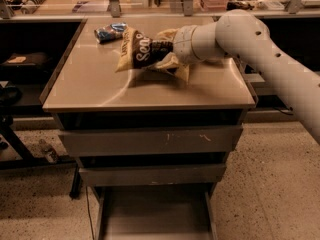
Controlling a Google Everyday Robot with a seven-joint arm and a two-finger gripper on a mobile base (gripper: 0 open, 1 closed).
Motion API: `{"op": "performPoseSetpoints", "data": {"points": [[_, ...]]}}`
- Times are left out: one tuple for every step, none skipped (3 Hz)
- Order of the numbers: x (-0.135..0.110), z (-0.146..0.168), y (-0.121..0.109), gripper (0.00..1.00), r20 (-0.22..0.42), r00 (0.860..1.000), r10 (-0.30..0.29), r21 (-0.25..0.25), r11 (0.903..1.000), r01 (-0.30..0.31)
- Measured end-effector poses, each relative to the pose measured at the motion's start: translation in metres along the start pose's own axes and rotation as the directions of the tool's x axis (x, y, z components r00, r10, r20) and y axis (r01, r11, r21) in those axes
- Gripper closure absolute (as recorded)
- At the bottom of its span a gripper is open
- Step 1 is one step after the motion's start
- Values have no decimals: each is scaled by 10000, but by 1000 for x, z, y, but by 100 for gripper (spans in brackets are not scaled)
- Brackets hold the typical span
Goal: Pick brown chip bag from bottom drawer and place on counter
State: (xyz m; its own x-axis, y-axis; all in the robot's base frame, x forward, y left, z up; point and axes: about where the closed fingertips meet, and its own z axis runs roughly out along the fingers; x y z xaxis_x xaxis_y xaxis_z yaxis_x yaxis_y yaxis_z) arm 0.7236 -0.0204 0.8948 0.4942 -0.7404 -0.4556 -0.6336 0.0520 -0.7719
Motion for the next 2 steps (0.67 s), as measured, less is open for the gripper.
{"op": "performPoseSetpoints", "data": {"points": [[0,0,0,0,1,10000,0,-1,10000,0],[0,0,0,0,1,10000,0,-1,10000,0]]}}
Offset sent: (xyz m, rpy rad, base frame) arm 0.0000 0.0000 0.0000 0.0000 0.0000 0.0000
